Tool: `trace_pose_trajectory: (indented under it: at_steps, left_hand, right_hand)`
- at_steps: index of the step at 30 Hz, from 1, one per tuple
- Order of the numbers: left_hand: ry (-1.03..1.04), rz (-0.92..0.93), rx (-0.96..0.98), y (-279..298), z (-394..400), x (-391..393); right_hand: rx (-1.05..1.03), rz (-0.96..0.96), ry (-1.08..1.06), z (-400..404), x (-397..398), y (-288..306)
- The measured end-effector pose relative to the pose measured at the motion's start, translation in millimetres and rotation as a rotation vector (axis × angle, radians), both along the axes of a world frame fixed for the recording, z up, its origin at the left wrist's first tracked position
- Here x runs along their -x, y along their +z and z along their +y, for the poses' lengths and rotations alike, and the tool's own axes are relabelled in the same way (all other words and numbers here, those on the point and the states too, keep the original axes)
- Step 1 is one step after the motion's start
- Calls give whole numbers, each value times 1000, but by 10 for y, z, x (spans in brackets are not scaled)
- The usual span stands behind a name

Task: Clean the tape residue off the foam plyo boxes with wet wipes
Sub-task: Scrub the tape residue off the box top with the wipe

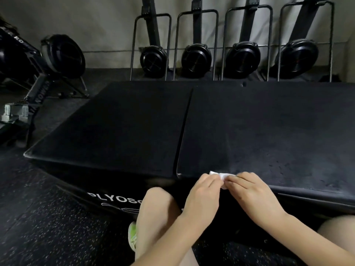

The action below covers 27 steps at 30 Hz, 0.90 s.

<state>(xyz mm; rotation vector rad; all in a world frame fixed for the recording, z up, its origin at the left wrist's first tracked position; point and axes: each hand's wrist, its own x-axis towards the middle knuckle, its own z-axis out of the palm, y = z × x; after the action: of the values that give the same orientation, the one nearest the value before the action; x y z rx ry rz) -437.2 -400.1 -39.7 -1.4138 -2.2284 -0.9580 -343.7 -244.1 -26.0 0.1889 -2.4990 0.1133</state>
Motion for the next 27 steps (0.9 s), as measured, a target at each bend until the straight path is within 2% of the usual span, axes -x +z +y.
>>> trace_pose_trajectory:
  at_steps: [5,7,9,12,16,18,23,27]
  left_hand:
    - [364,-172,-138,67,-540,223]
    - [519,-322,-140,99,-666,310]
    - [584,-535,-119,125,-752,404]
    - [472,-715,-151,205,-739,512]
    - [341,-710,-166,302,-637,770]
    - [341,-727,-149,315,-555,943]
    - [400,-707,-131,340,-243,1350]
    - [379,-794,41,439,-178,1578]
  right_hand:
    - [42,-25,89,-538,593,93]
    - [17,-85,113,-728,831,129]
    - [-19,-161,119,-872,1063,154]
    - [-4,-218,99,-874,1207,196]
    - [53,-341,0,-679,1336,203]
    - [83,-387,-22,-611,1405,208]
    - [135,-353,-74,-447,1810,283]
    - [259,-389,-69,-398,2017,398]
